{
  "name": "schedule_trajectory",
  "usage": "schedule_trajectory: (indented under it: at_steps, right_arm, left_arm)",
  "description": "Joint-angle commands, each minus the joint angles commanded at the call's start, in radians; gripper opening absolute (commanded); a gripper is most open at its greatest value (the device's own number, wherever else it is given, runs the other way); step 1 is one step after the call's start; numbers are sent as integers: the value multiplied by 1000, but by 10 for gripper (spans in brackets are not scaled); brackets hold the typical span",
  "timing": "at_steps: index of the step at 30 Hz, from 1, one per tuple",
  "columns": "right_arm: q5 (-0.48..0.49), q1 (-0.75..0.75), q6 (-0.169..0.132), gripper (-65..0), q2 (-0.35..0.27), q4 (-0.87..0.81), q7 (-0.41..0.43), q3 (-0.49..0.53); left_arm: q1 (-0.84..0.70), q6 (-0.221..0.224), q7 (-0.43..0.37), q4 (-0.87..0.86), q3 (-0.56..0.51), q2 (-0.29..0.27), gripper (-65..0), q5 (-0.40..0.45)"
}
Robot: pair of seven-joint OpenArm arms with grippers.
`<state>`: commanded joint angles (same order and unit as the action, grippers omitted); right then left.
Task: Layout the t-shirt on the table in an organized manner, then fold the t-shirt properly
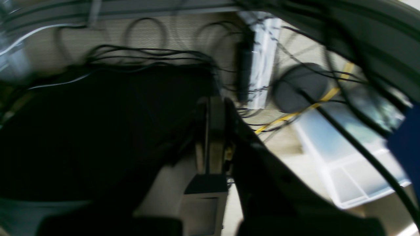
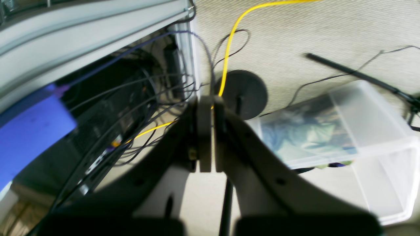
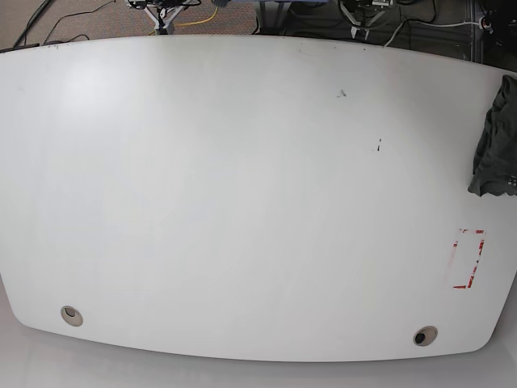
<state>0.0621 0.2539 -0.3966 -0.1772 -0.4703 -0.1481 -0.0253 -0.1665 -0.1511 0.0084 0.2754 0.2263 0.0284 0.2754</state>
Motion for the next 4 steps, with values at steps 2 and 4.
schedule_trajectory:
  at_steps: [2, 4]
  right_arm:
    - [-26, 0, 0, -644, 15, -2, 2, 0]
    - [-49, 0, 0, -644, 29, -2, 2, 0]
  left_arm:
    - [0, 0, 0, 2, 0, -11, -650, 0]
    - [0, 0, 0, 2, 0, -14, -650, 0]
